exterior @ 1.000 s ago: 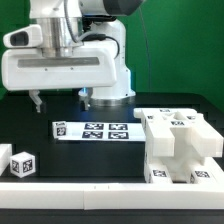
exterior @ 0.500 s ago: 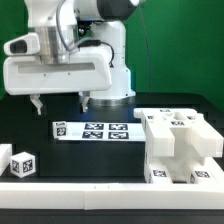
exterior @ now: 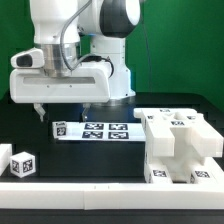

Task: Assemble chair

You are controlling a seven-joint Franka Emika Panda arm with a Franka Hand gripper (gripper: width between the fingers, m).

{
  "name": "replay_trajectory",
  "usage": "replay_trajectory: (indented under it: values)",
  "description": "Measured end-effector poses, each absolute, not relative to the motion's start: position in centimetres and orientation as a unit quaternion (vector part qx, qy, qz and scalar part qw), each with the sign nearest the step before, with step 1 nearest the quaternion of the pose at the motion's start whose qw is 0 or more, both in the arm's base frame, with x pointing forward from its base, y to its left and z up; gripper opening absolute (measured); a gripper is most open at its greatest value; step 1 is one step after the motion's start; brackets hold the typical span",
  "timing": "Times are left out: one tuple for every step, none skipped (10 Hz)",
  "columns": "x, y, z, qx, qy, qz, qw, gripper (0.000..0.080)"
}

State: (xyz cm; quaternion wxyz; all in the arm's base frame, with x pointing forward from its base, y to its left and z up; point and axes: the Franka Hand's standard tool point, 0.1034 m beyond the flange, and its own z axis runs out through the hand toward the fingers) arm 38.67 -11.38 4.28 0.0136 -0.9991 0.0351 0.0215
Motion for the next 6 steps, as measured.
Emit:
replay_trajectory:
  values:
    - [37.8, -11.7, 3.6, -1.0, -0.019, 0.017, 0.004, 0.0649]
    - [36.4, -11.6, 3.1, -0.998, -0.053, 0.028, 0.007, 0.0649]
    - [35.3, -11.7, 2.9, -0.997, -0.073, 0.033, 0.01, 0.0649]
    - [34.8, -12.8, 2.8, -0.998, -0.048, 0.033, 0.014, 0.0649]
    - [34.8, -12.8, 2.8, -0.998, -0.047, 0.033, 0.014, 0.0649]
    - [34.9, -12.7, 2.8, -0.998, -0.049, 0.034, 0.014, 0.0649]
